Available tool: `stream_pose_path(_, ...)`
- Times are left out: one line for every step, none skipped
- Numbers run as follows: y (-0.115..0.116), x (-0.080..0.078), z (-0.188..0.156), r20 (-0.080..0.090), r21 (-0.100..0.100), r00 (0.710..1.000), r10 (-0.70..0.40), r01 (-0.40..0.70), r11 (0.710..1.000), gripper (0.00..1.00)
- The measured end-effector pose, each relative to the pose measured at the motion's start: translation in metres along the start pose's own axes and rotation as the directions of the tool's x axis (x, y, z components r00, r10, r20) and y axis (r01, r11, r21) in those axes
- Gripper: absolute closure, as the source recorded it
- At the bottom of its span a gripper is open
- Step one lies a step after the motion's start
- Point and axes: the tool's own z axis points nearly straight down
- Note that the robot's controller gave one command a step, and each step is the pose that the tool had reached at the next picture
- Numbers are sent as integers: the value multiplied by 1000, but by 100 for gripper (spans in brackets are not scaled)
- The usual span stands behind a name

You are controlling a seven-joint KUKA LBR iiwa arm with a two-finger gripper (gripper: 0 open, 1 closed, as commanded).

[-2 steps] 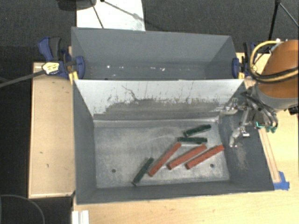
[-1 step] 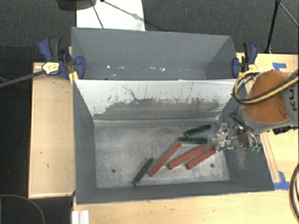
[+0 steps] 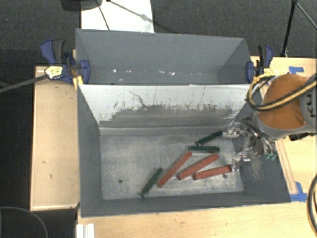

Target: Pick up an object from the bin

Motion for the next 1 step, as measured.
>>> stream_pose_path(0,0,0,0,0,1000,-2,2,1000,0)
